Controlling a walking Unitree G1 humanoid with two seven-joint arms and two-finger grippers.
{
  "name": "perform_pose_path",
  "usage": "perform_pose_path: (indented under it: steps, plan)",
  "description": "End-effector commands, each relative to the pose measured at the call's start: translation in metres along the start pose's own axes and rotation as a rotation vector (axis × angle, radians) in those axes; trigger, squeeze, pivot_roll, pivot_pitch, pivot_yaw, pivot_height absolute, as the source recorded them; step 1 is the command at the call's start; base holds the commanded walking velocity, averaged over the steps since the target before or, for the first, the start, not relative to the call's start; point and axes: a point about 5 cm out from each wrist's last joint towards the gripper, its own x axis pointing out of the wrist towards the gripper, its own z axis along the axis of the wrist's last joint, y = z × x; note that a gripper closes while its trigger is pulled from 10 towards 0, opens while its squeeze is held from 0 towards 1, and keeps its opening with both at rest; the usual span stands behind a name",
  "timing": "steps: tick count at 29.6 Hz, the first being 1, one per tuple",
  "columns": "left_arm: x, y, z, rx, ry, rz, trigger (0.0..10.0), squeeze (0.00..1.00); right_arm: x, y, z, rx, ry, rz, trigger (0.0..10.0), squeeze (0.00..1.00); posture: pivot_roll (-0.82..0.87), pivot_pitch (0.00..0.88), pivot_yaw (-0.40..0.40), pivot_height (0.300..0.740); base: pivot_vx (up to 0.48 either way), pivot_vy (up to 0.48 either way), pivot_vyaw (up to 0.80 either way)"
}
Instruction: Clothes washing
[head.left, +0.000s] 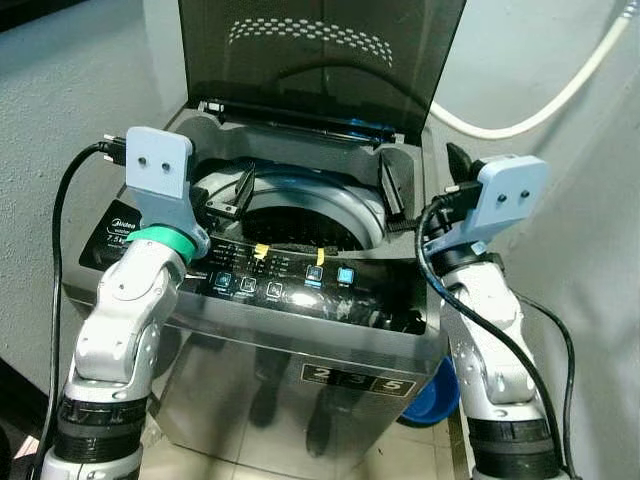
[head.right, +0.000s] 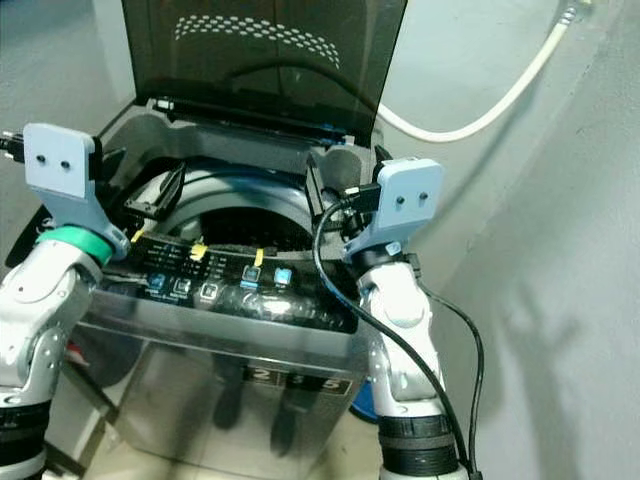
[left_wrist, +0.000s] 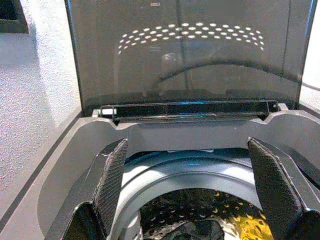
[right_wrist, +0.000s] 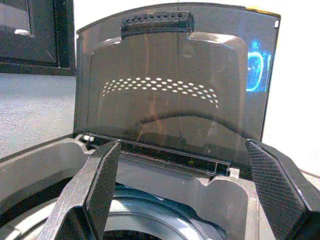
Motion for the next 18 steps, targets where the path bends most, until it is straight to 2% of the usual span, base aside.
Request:
perform_pose_path:
  steps: [1,9,18]
  plan:
    - [0.0018,-0.0012,-0.0019,-0.013,-0.004,0.003,10.0,0.00,0.0005,0.0005,-0.0039,0.020,0.026,-0.010,10.0,0.00,0.14,0.000,-0.033,0.740,0.000,0.000,0.00]
    - [0.0038,-0.0039,-0.0045,-0.032,-0.011,0.005,10.0,0.00,-0.0028,0.0055,-0.0058,0.048,0.043,0.005,10.0,0.00,0.13,0.000,-0.038,0.740,0.000,0.000,0.00]
    - [0.0044,-0.0061,-0.0053,-0.039,-0.021,0.003,10.0,0.00,-0.0014,0.0038,-0.0048,0.045,0.042,0.005,10.0,0.00,0.13,0.000,-0.040,0.740,-0.260,0.000,0.00]
